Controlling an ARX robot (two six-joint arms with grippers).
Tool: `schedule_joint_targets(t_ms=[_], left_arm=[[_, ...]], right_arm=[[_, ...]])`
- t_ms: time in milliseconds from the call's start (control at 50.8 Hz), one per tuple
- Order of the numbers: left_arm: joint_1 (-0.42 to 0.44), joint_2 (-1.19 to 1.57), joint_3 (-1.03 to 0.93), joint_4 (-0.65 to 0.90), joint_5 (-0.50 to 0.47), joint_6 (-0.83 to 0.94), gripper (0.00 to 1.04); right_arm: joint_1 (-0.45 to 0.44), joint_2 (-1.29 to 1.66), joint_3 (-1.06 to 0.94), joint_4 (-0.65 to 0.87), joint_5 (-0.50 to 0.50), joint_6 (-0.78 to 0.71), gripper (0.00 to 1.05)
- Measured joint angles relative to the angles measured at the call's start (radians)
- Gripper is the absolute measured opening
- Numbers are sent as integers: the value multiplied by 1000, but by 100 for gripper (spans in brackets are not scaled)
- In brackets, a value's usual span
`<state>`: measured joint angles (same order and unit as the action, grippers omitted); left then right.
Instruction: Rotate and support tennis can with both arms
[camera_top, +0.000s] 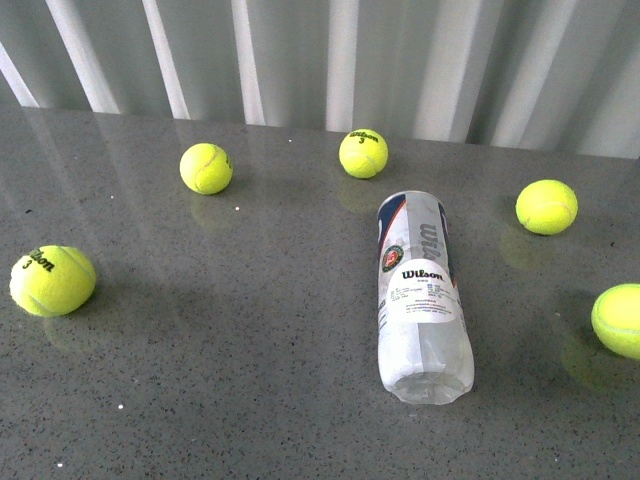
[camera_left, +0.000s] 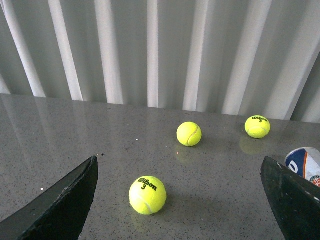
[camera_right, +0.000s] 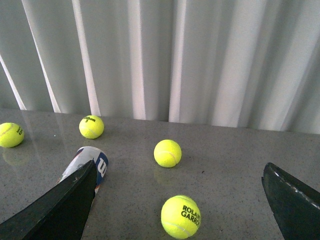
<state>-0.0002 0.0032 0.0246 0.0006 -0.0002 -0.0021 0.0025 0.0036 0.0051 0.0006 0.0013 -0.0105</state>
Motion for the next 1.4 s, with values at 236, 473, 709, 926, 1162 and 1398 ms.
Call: schedule_joint_targets(t_ms=[236,473,709,926,1162,1398], left_arm=[[0,0,0,0,0,0,98],[0,0,0,0,0,0,98],[0,0,0,0,0,0,98],[0,0,0,0,-2,0,98],[0,0,0,0,0,0,98],[0,0,0,0,0,0,98]], right_arm=[[0,0,0,0,0,0,98],[0,0,0,0,0,0,98],[0,0,0,0,0,0,98],[0,145,48,34,208,95,98],[-123,817,388,444,48,135,98],[4,1468,879,138,-139,137,98]])
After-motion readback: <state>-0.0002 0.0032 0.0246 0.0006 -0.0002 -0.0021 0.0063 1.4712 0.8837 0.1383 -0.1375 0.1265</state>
